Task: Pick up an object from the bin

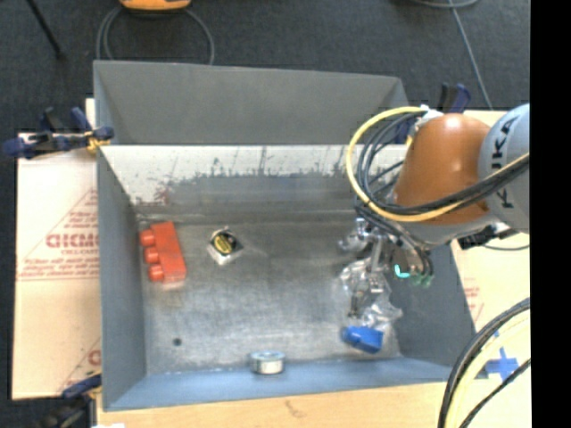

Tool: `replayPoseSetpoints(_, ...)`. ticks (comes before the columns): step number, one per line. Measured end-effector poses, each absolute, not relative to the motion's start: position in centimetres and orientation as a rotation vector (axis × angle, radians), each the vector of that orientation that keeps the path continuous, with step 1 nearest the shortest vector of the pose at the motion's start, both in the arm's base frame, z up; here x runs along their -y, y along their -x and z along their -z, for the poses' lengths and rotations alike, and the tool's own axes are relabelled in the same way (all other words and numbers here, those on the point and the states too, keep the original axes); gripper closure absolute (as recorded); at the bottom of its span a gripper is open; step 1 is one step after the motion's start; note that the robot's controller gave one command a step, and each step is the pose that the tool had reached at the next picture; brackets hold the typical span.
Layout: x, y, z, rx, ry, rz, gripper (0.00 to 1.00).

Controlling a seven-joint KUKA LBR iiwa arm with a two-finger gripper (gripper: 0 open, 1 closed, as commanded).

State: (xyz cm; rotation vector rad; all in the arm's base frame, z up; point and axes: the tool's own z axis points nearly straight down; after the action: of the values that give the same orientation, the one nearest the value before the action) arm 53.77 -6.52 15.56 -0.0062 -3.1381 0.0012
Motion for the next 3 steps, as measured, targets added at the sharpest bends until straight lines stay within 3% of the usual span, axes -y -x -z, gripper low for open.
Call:
replayPoseSetpoints(1, 6.7, -53.8, -30.2, 3.155, 0.039, -0.002, 0.00)
replayPoseSetpoints(2, 11.9, -54.3, -16.6, 3.126, 0.285, 0.000, 0.00)
replayPoseSetpoints(3, 16.1, -63.4, -10.9, 3.139, -0.253, -0.014, 0.00)
